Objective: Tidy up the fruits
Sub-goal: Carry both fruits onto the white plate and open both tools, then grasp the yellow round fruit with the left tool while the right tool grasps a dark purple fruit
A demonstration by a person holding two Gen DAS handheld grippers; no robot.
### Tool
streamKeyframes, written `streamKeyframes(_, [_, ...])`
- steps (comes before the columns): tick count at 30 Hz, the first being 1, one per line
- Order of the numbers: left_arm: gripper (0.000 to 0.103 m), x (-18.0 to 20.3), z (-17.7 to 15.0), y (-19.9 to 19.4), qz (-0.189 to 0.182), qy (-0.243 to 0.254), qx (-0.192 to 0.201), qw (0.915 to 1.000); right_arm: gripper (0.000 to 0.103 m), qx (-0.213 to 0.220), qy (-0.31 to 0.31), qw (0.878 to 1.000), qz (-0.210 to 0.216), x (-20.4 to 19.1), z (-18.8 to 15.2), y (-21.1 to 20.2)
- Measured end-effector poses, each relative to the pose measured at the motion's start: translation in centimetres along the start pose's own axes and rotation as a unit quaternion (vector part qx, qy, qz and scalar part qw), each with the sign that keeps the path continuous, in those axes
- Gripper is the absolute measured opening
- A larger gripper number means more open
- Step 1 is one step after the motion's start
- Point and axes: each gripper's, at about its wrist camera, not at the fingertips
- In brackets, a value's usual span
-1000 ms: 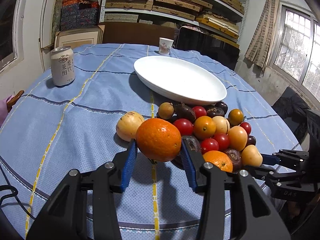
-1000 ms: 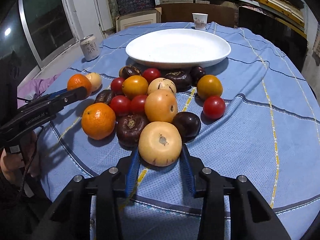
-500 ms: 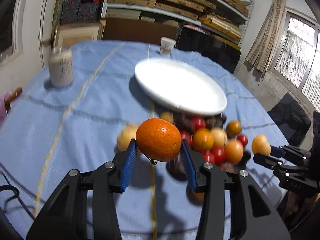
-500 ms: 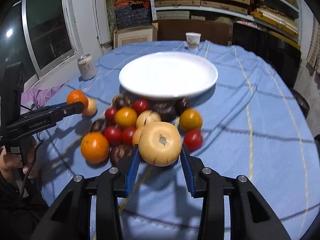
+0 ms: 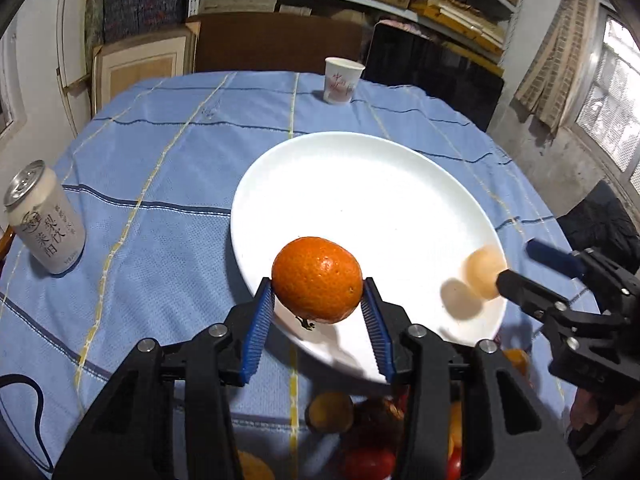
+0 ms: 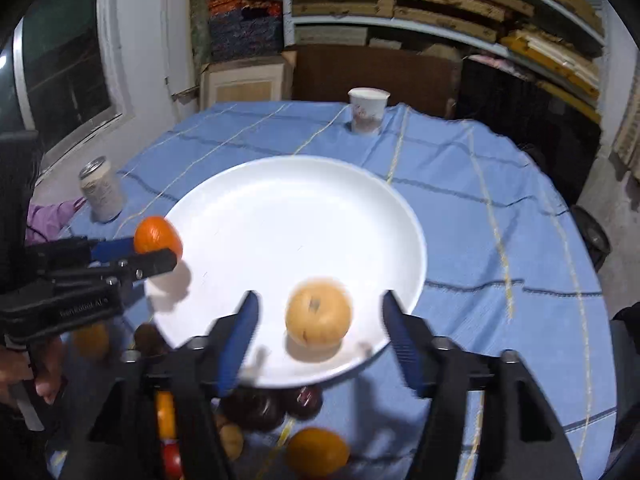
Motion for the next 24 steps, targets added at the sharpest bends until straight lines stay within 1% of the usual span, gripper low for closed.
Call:
streamKeyframes(1, [0.044, 0.0, 0.1, 0.0, 0.0, -0.001, 0.001, 1.0, 0.069, 0.003, -0.001, 1.0, 0.001, 0.0, 0.2, -0.2])
streamKeyframes(2, [0.047, 0.1, 0.1, -0.3, -0.002, 0.002, 0.008, 1.0, 0.069, 0.005, -0.003, 1.0, 0.003, -0.1, 0.1, -0.5])
streamKeyframes(3, [0.056, 0.3, 0.0, -0.8, 0.0, 0.007, 0.016, 0.9998, 0.069, 0.007, -0.005, 1.0, 0.004, -0.2, -0.1, -0.8])
streamKeyframes(4, [0.062, 0.4, -0.3, -1.6, 0.007, 0.014, 0.029, 0.9995, 0.069, 0.01, -0.007, 1.0, 0.004, -0.4, -0.6, -1.4])
streamKeyframes(6, [0.087, 0.7, -1.0, -3.7, 0.024, 0.032, 0.069, 0.9968, 0.069, 0.012, -0.006, 1.0, 0.006, -0.4, -1.5, -2.2])
streamKeyframes(7, [0.09, 0.9, -1.3, -4.5, 0.029, 0.037, 0.082, 0.9955, 0.069, 0.01, -0.001, 1.0, 0.008, -0.4, -2.2, -2.6])
streamKeyframes(9, [0.091, 1.0, -2.0, -5.9, 0.028, 0.042, 0.091, 0.9946, 0.069, 0.006, 0.013, 1.0, 0.018, -0.2, -3.5, -3.3])
streamKeyframes(12, [0.091, 0.8, -4.0, -7.1, 0.022, 0.046, 0.078, 0.9957, 0.069, -0.002, 0.029, 0.999, 0.036, -0.1, -6.3, -4.9])
streamKeyframes(15, [0.091, -0.3, -7.1, -7.3, 0.044, 0.063, 0.056, 0.9955, 0.069, -0.002, 0.03, 0.999, 0.034, -0.2, -8.3, -6.3])
streamKeyframes(19, [0.091, -2.0, -10.3, -7.8, 0.062, 0.065, 0.043, 0.9951, 0.069, -0.003, 0.052, 0.997, 0.051, 0.5, -11.0, -7.6])
streamKeyframes(21, [0.091, -2.7, -11.5, -7.9, 0.062, 0.061, 0.036, 0.9955, 0.069, 0.001, 0.062, 0.996, 0.064, 0.7, -12.2, -7.7])
streamKeyframes(23, [0.091, -2.9, -12.3, -7.6, 0.074, 0.063, 0.028, 0.9949, 0.069, -0.001, 0.07, 0.995, 0.064, 0.9, -12.8, -7.5])
streamKeyframes(24, [0.091, -3.0, -12.4, -7.3, 0.074, 0.062, 0.021, 0.9951, 0.069, -0.006, 0.077, 0.995, 0.066, 1.0, -13.2, -7.1])
Point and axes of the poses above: each gripper's, at about its wrist camera, not at the fingertips, and y roughly the way its jaws point, x to its right, z to its top
